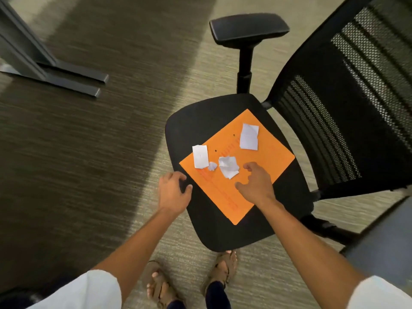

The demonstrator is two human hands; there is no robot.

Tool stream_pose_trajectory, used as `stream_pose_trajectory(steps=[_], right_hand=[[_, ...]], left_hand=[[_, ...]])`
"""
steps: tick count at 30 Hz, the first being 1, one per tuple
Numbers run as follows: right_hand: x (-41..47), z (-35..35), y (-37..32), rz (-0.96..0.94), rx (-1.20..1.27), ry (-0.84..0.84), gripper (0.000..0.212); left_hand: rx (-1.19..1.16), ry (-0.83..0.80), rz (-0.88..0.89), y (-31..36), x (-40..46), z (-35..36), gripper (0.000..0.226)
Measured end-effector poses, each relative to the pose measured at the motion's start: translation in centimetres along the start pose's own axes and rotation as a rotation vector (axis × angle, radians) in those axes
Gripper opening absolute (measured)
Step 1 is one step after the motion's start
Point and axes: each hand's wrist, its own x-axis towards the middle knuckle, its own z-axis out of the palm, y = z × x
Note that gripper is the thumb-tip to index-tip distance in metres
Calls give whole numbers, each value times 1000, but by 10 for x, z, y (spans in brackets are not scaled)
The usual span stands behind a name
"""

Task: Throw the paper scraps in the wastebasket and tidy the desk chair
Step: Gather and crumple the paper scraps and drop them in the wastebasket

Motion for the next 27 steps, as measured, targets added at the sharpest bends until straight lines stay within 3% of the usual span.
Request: stream_pose_trajectory(steps=[6, 10, 14, 16, 20, 24, 27], right_hand=[[18, 29, 14, -251, -360, -108, 69], [34, 39, 22, -329, -400, -37, 85], [52, 46, 19, -450, -463, -82, 97], [58, 49, 17, -473, -479, -78, 84], [62, 52, 23, -420, -451, 37, 39], [69, 44, 37, -353, -283, 57, 28], [77, 27, 42, -223, 92, 165, 21]], left_hand=[[220, -17, 103, 23, 22, 26, 53], [333, -41, 89, 34, 38, 44, 71], [338, 0, 49, 51, 53, 67, 74], [337, -1, 53, 55, 62, 77, 67], [398, 22, 74, 53, 70, 86, 38], [322, 69, 61, 54, 74, 83, 24], [220, 98, -13, 55, 81, 79, 21]])
